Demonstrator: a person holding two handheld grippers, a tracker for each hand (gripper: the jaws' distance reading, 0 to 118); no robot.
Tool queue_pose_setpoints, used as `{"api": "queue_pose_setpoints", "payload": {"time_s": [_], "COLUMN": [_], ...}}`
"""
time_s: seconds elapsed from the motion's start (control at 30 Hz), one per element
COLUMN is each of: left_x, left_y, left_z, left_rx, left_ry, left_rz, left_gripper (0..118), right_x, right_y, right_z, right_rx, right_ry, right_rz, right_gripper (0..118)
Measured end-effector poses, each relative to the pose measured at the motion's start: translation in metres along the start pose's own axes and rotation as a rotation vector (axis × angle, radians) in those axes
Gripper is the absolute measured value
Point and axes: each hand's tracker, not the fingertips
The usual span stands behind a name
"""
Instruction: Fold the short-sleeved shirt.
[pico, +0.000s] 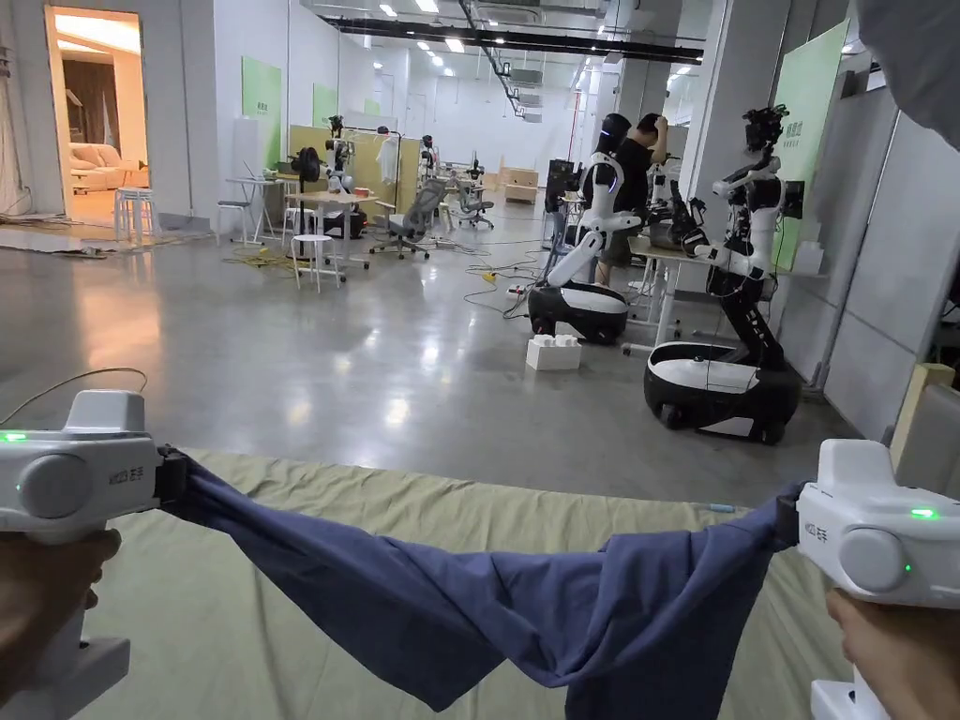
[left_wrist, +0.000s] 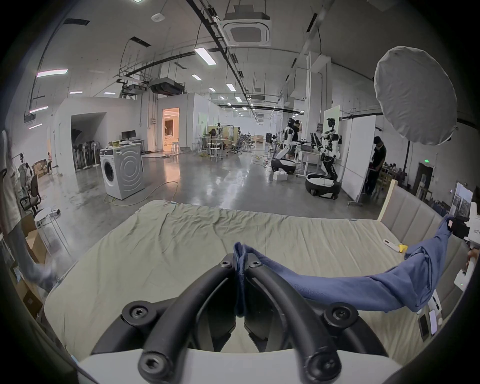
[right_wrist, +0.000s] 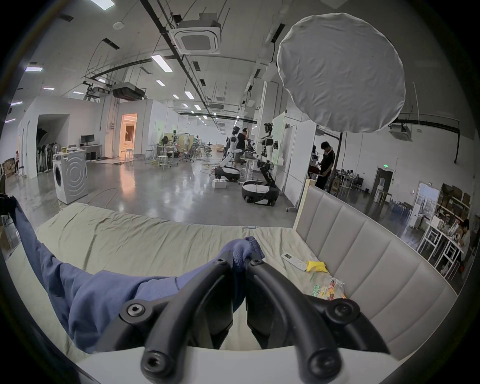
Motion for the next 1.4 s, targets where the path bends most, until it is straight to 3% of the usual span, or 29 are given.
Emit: {"api": "queue_pose_setpoints", "payload": {"time_s": [0.4,0.7,1.0,1.3,1.4], "left_x": [-0.008,-0.016,-0.040,-0.042,-0.045], "left_y": [0.004,-0.125,-0.274,-0.345,-0.352], "left_z": [-0.046,-0.024,0.054,0.055,0.041], "left_rx": [0.016,-0.110,-0.318,-0.509,-0.520], "left_ry": [0.045,0.042,0.044,0.055,0.062], "left_rz": [-0.014,0.002,0.070,0.079,0.070], "left_gripper": [4,4,4,4,6], "right_x": [-0.013,-0.023,-0.020,-0.019,-0.023], "right_y": [-0.001,-0.120,-0.261,-0.335,-0.340], "right_z": [-0.036,-0.020,0.047,0.067,0.067], "right_rx": [0.044,-0.127,-0.319,-0.450,-0.458], "right_ry": [0.001,0.052,0.062,0.043,0.047], "right_rz": [-0.028,-0.001,0.047,0.054,0.063], "right_gripper": [8,8,8,8,16]}}
